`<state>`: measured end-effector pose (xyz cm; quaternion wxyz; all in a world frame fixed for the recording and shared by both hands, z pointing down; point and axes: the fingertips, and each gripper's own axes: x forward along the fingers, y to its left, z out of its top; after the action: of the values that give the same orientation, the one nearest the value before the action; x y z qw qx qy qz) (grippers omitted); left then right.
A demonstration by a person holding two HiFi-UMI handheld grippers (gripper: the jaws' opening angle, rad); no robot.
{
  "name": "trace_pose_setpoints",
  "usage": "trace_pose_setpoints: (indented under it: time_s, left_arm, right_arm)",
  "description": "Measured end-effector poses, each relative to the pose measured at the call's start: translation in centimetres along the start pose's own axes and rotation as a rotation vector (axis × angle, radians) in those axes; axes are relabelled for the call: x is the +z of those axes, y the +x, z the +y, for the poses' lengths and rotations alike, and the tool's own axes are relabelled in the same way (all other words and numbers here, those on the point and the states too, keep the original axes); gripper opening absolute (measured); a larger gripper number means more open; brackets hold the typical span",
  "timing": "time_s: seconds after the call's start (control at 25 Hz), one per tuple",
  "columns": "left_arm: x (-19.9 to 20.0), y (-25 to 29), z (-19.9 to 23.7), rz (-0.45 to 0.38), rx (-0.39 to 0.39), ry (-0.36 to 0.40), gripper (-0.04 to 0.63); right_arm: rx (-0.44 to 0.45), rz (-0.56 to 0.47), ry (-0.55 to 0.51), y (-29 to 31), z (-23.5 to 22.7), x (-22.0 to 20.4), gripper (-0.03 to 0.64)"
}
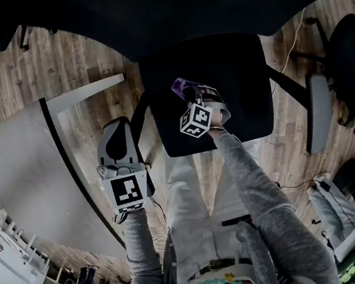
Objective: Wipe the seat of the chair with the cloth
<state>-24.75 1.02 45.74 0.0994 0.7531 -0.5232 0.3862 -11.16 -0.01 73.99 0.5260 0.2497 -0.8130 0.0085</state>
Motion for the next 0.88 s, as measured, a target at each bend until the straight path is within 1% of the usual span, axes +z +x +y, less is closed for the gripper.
trace_pose_setpoints:
  time_s: [0.28,0.72,0.88]
  left_arm:
    - [0.1,0.1,0.0,0.001,0.000,0.000,-0.002]
    - [0.3,0.1,0.0,0.000,0.000,0.001,-0.002]
    - [0.1,0.1,0.1,0.000,0.002,0.006,-0.002]
  right_arm:
    - [0.002,0.021,-0.002,-0.3,-1.1,-1.9,0.051]
    - [-0.017,0.055,0.035,-1.2,-2.8,-4.6,0.051]
    - [-0.027,0.065,0.028,-1.3,-3.2,-5.5,0.051]
